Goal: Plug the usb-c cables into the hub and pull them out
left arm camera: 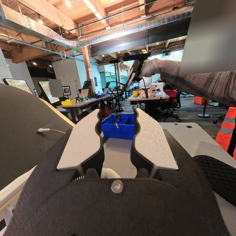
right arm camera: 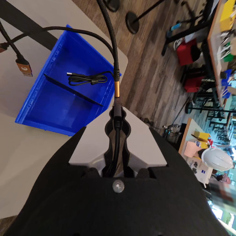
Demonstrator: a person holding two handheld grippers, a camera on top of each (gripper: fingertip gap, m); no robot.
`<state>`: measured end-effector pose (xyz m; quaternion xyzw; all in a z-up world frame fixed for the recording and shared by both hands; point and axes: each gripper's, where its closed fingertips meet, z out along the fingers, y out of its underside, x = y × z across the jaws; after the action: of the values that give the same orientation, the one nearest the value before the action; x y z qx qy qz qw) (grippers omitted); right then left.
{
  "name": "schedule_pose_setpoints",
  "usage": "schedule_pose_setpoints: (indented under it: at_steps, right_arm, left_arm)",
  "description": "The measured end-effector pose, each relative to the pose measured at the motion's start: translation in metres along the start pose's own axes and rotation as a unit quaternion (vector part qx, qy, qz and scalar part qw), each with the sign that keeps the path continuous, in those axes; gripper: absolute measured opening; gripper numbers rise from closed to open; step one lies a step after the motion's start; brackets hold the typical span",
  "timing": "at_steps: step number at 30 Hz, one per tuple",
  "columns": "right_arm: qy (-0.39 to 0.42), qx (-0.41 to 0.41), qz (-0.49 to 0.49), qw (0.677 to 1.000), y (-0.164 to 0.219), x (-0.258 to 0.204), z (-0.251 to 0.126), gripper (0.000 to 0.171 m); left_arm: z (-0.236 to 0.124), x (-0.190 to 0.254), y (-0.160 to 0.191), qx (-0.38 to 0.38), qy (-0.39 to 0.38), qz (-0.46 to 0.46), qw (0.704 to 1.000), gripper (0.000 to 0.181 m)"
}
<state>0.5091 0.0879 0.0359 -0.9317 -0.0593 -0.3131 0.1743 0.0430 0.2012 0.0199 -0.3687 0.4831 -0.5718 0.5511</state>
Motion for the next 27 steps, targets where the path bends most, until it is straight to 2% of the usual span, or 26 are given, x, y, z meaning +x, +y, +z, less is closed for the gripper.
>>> schedule_pose_setpoints:
  at_steps: [7, 9, 14, 17, 27]
  right_arm:
    - [0.006, -0.105, -0.015, 0.994, 0.004, 0.028, 0.049, 0.005]
    - [-0.028, -0.118, -0.012, 0.993, 0.004, 0.022, 0.065, 0.006]
    - [-0.064, -0.139, -0.007, 0.988, 0.006, 0.011, 0.103, 0.006]
    - [-0.058, -0.158, -0.019, 0.985, 0.007, 0.008, 0.122, 0.006]
    - [-0.071, -0.156, -0.032, 0.985, -0.011, -0.007, 0.167, 0.006]
  left_arm:
    - [-0.001, -0.009, 0.011, -0.012, -0.009, -0.007, 1.000, 0.047]
    - [0.000, -0.011, 0.016, -0.019, -0.010, -0.009, 1.000, 0.047]
    - [0.002, -0.013, 0.027, -0.031, -0.010, -0.014, 0.999, 0.047]
    - [0.004, -0.014, 0.034, -0.038, -0.010, -0.018, 0.999, 0.047]
    - [0.010, -0.011, 0.057, -0.063, -0.002, -0.027, 0.998, 0.047]
